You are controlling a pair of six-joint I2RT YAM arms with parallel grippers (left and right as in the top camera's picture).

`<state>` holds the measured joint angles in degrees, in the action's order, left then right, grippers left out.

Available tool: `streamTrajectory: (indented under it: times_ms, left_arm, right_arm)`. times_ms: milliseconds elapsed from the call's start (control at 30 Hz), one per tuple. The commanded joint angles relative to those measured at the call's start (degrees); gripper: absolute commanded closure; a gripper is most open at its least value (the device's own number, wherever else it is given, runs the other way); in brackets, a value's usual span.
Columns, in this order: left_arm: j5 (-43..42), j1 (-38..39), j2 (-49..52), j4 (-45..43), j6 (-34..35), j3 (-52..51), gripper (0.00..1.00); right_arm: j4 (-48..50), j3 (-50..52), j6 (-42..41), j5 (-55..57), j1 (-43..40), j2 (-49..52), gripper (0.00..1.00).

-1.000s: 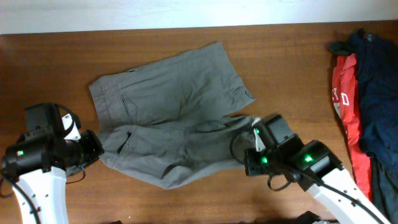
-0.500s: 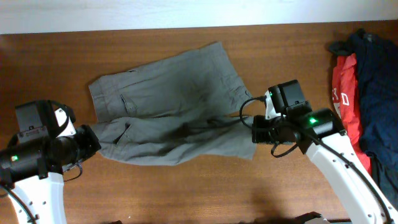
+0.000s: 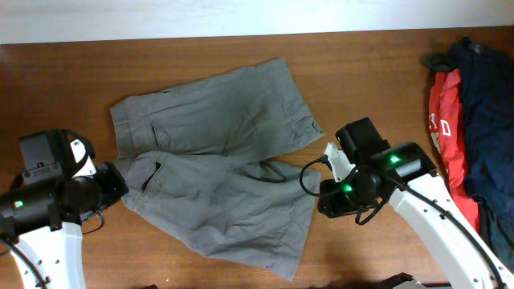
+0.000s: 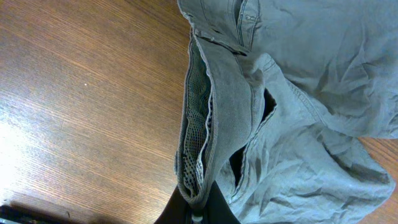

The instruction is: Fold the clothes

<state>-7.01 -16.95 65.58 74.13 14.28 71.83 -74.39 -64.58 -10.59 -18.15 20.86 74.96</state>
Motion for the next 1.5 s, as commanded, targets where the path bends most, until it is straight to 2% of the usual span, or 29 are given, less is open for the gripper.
streamTrajectory:
  times_ms: [0, 200, 367, 500, 633, 767, 867, 1033, 1133, 1200, 1467]
  left_arm:
    - [0.81, -0.09, -0.35, 0.02, -0.9, 1.03, 0.99]
    - [0.79, -0.09, -0.28, -0.02, -0.9, 1.03, 0.99]
    - [-0.26, -0.09, -0.28, -0.02, -0.85, 1.03, 0.99]
    - [-0.7, -0.09, -0.28, -0.35, -0.66, 1.03, 0.99]
    - [-0.7, -0.09, -0.28, -0.15, -0.63, 1.03, 0.99]
    - [-0.7, -0.09, -0.31, 0.02, -0.66, 1.03, 0.99]
    - [-0.7, -0.09, -0.31, 0.57, -0.66, 1.03, 0.99]
    - [-0.7, -0.09, -0.31, 1.11, -0.68, 1.03, 0.99]
    - [-0.7, -0.09, -0.31, 0.87, -0.66, 1.03, 0.99]
    - [-0.7, -0.09, -0.31, 0.68, -0.68, 1.03, 0.99]
    - [-0.7, -0.09, -0.31, -0.52, -0.68, 1.03, 0.99]
  right_arm:
    - [0.2, 3.96, 2.36, -0.83, 1.51, -0.04, 0.59]
    - [4.66, 14.56, 4.39, -4.74, 6.14, 0.0, 0.43]
    - [13.64, 22.36, 2.8, -8.33, 11.26, 0.17, 0.26]
    - [24.46, 27.76, -1.84, -8.46, 13.66, 1.2, 0.21]
    - [31.17, 29.73, -7.1, -8.68, 14.4, 4.5, 0.23]
    - [34.86, 29.79, -12.07, -9.75, 15.74, 11.06, 0.28]
    - [38.42, 29.42, -10.54, -13.14, 17.51, 16.44, 0.37]
    - [34.16, 27.61, -7.65, -13.35, 17.75, 18.23, 0.5]
    - [32.92, 27.61, -7.69, -13.07, 17.75, 17.86, 0.82]
    - [32.57, 27.61, -7.74, -12.63, 17.75, 16.96, 0.96]
    - [25.24, 23.54, -9.84, -4.72, 17.68, 4.85, 0.96]
